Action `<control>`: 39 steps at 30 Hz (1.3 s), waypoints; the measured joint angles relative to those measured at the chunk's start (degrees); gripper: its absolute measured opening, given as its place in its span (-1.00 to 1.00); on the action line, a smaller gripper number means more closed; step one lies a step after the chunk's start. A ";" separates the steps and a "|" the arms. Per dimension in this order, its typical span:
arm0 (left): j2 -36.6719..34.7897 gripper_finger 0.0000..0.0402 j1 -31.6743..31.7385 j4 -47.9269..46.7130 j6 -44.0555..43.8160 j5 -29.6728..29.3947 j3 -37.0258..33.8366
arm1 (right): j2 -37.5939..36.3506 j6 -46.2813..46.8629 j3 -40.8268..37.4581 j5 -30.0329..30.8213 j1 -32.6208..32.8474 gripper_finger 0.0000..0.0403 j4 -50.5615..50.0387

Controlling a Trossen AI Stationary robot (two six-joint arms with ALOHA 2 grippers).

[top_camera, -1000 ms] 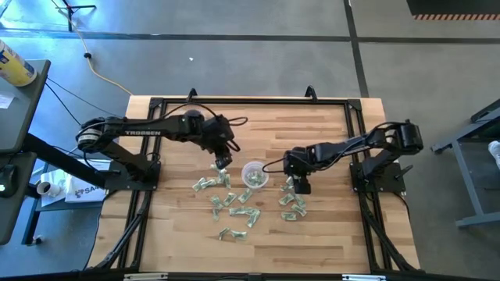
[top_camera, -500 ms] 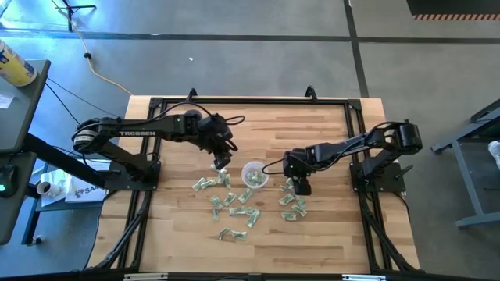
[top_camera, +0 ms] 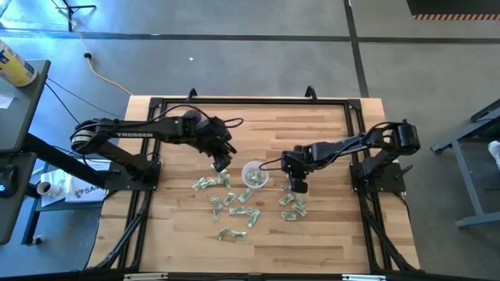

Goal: Pick and place Stevia / Truvia into bins
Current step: Put the stevia packet into the transparent container

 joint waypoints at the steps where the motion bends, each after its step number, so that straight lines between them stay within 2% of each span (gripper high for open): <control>1: -0.71 -0.20 -0.57 0.00 -0.69 -0.87 0.00 | -0.82 0.55 1.09 0.99 -0.11 -0.91 -0.55; 6: -5.50 -0.20 -3.89 -2.54 -3.25 -8.32 0.00 | -6.18 0.46 5.86 5.01 -0.70 -0.98 -5.20; 11: -8.54 -0.20 -7.01 -9.84 -7.70 -16.44 -0.94 | -7.29 -1.66 13.22 5.09 -0.74 -0.97 -2.68; 16: -10.56 -0.20 -10.57 -9.60 -15.35 -17.81 -5.85 | -0.73 -5.36 21.29 -1.68 -0.61 -0.95 -0.30; 19: -10.95 -0.20 -12.97 -7.65 -19.41 -17.81 -8.93 | 4.15 -5.84 23.02 -7.45 -0.61 -0.89 -0.32; 21: -10.91 -0.20 -14.62 -7.37 -22.49 -17.83 -10.48 | 7.21 -5.81 23.32 -8.75 -0.59 -0.84 -0.53; 25: -10.92 -0.20 -18.04 -7.47 -28.44 -18.14 -12.67 | 9.37 -4.70 24.70 -7.24 0.03 -0.66 3.10; 29: -10.91 -0.20 -20.51 -7.48 -31.55 -19.45 -13.48 | 9.35 -4.87 25.12 -3.93 0.07 -0.36 3.54; 34: -10.92 -0.20 -20.60 -7.44 -33.09 -20.15 -13.53 | 5.16 -9.25 25.33 4.97 0.14 -0.01 -1.68; 39: -10.36 -0.20 -20.62 -7.63 -31.72 -20.29 -13.53 | 0.63 -10.16 24.78 10.04 0.85 0.18 -8.10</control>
